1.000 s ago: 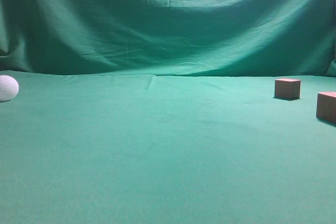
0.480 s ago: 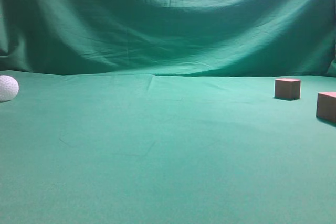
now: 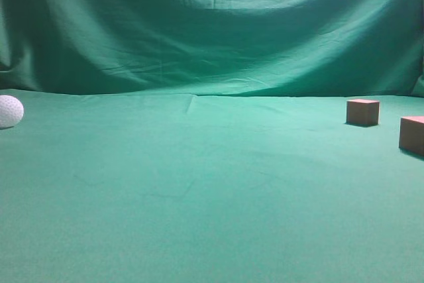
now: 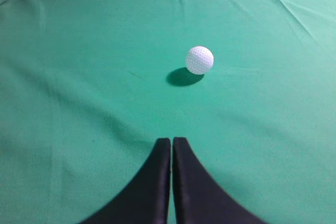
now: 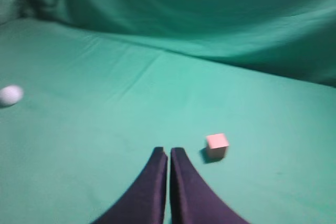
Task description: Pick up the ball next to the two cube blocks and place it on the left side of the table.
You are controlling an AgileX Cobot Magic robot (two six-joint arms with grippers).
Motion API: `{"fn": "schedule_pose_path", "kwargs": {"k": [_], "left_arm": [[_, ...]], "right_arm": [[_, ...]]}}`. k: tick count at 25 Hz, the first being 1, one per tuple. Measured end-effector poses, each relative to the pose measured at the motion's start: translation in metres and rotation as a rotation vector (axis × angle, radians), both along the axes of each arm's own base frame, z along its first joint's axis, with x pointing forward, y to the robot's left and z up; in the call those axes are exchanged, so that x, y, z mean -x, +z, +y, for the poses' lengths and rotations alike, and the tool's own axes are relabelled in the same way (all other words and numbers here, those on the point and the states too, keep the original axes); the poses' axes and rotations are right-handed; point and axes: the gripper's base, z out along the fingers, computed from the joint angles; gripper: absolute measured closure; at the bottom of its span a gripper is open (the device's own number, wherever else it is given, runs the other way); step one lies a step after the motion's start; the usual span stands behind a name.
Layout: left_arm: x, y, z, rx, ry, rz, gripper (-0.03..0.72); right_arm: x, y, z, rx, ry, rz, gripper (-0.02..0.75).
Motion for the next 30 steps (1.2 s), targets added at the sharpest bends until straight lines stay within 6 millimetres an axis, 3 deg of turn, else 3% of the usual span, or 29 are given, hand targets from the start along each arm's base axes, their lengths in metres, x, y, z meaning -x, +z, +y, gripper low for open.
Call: {"fn": "schedule_pose_path", "kwargs": {"k": [7, 14, 30], "left_arm": [[0.000, 0.000, 0.000, 0.000, 0.000, 0.000, 0.688], [0.000, 0.000, 0.000, 0.000, 0.000, 0.000, 0.688], [0.000, 0.000, 0.000, 0.000, 0.000, 0.000, 0.688]], "right_arm": [[0.003, -0.073, -0.018, -0.006, -0.225, -0.058, 0.738], [0.013, -0.124, -0.025, -0.007, -0.311, -0.061, 0.738], [0.017, -0.137, -0.026, -0.009, -0.331, 0.055, 0.738]]}}
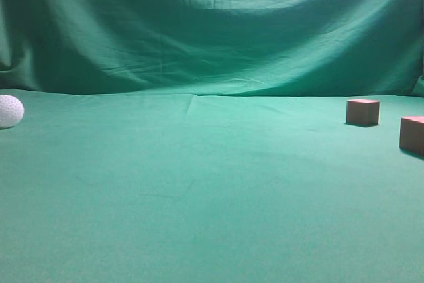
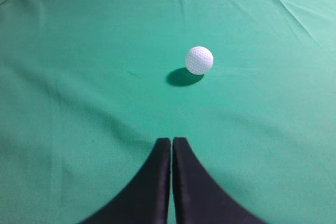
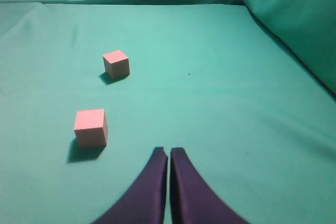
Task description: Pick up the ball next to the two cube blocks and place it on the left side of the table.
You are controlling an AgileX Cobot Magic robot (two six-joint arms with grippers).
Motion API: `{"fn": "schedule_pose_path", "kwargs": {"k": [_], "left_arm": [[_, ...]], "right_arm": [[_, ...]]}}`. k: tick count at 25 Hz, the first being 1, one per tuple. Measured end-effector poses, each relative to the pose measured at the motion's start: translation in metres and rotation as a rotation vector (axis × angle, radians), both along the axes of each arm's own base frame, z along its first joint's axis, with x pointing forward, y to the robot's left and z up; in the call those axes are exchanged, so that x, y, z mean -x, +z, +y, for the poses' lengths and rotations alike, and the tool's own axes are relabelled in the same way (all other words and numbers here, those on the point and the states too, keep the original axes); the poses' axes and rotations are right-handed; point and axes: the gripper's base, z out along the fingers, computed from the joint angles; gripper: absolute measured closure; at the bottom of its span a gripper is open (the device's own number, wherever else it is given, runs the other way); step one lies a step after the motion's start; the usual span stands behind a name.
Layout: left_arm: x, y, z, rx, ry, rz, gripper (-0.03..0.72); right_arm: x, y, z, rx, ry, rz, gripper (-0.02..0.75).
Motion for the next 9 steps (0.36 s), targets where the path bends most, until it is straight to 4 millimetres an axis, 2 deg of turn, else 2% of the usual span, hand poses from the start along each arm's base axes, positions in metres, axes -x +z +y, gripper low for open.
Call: {"fn": "schedule_pose_path", "kwargs": {"k": [9], "left_arm": [[0.0000, 0.0000, 0.0000, 0.000, 0.000, 0.000, 0.688]], "right_arm": [[0.0001, -0.0002, 0.0001, -0.003, 0.000, 0.002, 0.738]]}}
